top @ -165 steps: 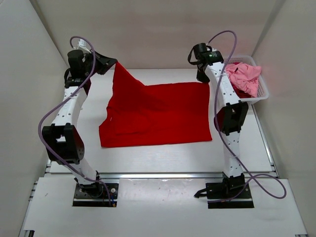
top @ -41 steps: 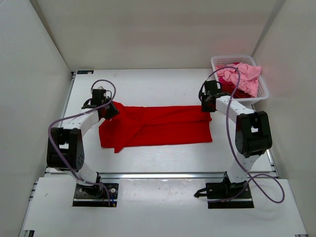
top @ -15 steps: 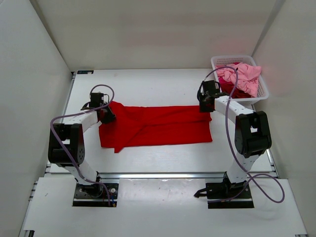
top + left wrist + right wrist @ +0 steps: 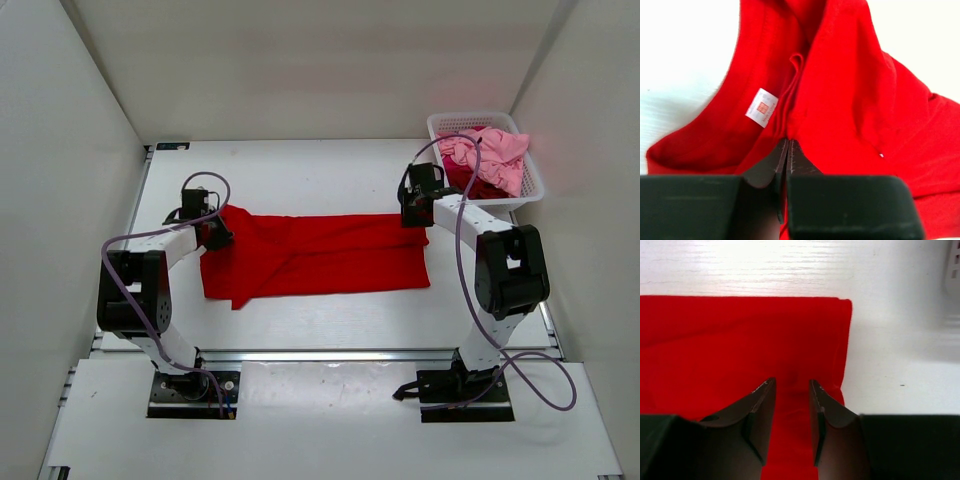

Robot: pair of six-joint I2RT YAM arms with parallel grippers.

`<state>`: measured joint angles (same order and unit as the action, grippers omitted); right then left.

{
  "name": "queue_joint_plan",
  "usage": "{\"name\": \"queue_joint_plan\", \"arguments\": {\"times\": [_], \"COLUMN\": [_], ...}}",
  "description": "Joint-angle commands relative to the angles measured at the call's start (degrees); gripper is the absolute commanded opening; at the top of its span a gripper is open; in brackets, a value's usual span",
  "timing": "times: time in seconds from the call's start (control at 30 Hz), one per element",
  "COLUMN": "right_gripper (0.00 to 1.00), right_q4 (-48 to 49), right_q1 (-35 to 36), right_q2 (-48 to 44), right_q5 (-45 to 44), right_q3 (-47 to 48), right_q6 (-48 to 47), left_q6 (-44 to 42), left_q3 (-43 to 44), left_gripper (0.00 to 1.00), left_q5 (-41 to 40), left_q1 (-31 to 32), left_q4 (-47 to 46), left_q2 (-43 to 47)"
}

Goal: Fold and stack the t-shirts
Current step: Fold the 1/3-folded T-shirt at the center of the board.

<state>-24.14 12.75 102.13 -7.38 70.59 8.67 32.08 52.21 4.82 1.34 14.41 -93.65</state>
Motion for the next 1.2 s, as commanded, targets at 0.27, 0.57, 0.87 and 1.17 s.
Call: {"name": "queue_joint_plan", "arguments": {"times": [0.27, 0.57, 0.87, 1.17], "right_gripper": [0.3, 0.35, 0.04, 0.0], "right_q4": [1.2, 1.4, 0.2, -5.6], "right_q1": [-3.5, -3.4, -3.9, -1.0], "right_q2": [0.9, 2.3, 2.3, -1.8], "right_q5": [-4.7, -0.2, 0.5, -4.8], "right_q3": [0.9, 1.2, 1.6, 1.0], "right_q6": [0.1, -0.8, 0.4, 1.8], "left_q6": [0.4, -1.0, -0.8, -1.4], "left_q3": [6.1, 6.5, 10.4, 16.7], "left_gripper": [0.0, 0.0, 0.0, 0.0], "left_q5": [5.1, 3.4, 4.2, 4.4], "left_q1": [-1.0, -1.3, -3.1, -4.9], "left_q4": [1.8, 2.0, 2.8, 5.3], "left_q2": [4.2, 0.3, -2.2, -8.0]}}
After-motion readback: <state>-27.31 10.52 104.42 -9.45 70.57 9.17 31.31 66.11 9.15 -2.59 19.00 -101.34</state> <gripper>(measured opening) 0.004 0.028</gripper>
